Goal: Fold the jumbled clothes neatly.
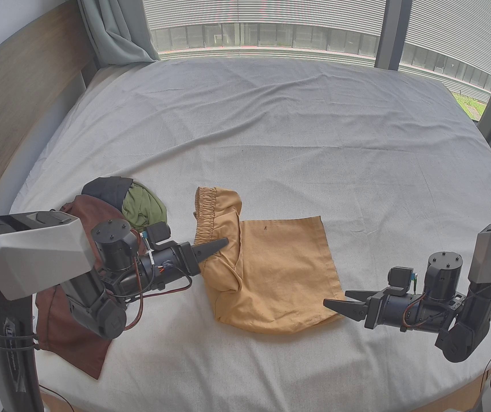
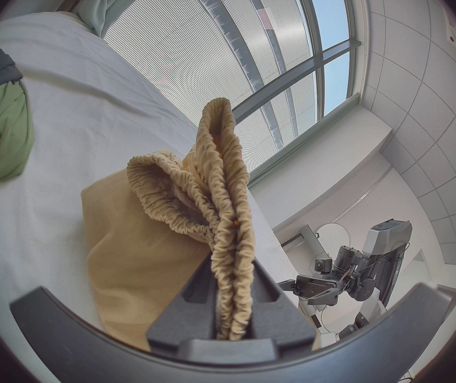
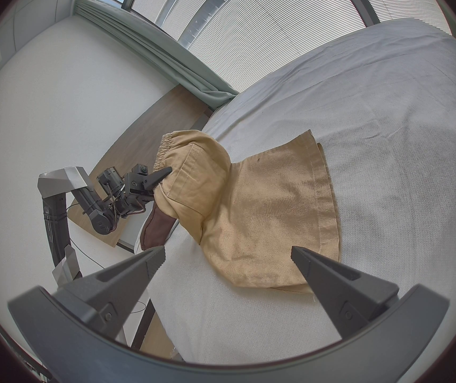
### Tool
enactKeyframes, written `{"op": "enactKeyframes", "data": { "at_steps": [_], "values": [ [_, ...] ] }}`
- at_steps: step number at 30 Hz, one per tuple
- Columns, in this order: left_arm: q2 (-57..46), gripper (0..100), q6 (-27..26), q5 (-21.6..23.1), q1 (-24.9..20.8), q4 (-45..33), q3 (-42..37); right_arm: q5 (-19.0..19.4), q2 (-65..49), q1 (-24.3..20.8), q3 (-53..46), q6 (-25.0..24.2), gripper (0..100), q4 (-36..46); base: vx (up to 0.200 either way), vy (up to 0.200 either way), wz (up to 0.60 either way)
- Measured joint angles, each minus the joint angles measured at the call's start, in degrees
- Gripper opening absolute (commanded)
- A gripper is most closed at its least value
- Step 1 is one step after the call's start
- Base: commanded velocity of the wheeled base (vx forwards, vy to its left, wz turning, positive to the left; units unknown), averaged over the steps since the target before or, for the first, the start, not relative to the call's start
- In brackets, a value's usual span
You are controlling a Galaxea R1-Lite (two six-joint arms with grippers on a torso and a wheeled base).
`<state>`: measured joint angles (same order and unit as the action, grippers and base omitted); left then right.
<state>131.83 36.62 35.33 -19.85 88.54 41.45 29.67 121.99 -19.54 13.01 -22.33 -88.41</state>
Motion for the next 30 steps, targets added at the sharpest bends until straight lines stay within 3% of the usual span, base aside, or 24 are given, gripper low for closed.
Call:
{"op": "enactKeyframes", "data": {
  "at_steps": [30],
  "values": [
    [11.3,0,5.6,-2.4,-8.3,0.0,12.4,0.0,0.1,0.1,0.2,0.0,100,0.0,0.0,0.0,0.0]
  ]
}}
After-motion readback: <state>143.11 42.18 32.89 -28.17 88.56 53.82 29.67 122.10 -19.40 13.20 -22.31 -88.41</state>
